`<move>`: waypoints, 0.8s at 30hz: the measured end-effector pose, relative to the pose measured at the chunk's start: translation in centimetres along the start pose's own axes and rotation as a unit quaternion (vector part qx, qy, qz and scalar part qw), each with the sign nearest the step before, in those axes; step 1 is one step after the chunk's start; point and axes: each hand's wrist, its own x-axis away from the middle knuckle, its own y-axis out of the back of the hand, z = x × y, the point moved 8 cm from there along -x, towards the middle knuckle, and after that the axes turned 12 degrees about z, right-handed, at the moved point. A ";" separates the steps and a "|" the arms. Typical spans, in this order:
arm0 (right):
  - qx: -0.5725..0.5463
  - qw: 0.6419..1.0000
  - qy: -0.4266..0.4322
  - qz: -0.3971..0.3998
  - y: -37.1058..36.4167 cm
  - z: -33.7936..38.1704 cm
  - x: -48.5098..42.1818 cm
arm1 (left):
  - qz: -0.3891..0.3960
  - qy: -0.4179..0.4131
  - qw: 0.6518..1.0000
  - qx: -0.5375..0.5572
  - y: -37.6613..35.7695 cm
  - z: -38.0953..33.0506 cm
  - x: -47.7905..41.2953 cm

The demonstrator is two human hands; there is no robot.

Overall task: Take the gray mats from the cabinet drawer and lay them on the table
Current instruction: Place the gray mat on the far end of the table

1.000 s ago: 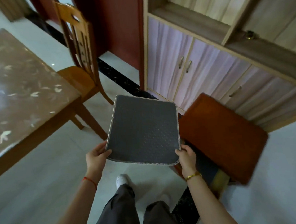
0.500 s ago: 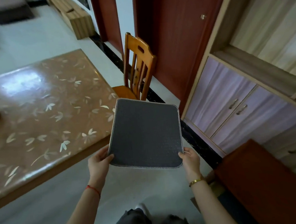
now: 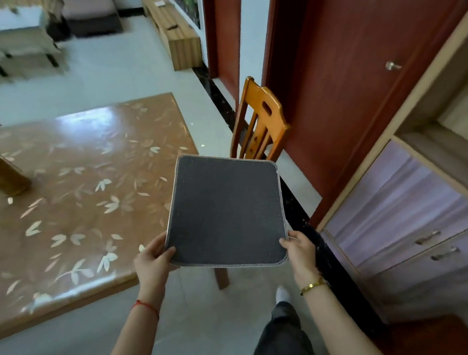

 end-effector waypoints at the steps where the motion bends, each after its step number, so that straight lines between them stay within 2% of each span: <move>1: 0.002 1.000 0.002 0.014 -0.3 1.0 -1.8 | -0.012 0.000 1.000 0.002 -0.5 -0.1 -1.2; 7: 0.021 0.992 0.002 0.121 -2.1 7.9 -11.7 | -0.121 0.003 0.992 0.031 -3.7 -2.1 -5.7; 11: 0.062 0.976 -0.002 0.207 -4.3 11.5 -17.0 | -0.197 0.000 0.977 0.082 -5.3 -3.5 -7.2; 15: 0.125 0.955 -0.006 0.267 -7.6 13.7 -20.7 | -0.248 0.010 0.965 0.089 -4.8 -4.0 -8.3; 21: 0.158 0.933 -0.018 0.324 -14.4 15.1 -23.7 | -0.318 0.022 0.942 0.107 -2.2 -5.3 -10.7; 24: 0.189 0.922 -0.013 0.339 -17.6 15.2 -25.3 | -0.329 0.019 0.937 0.113 -0.5 -5.9 -12.9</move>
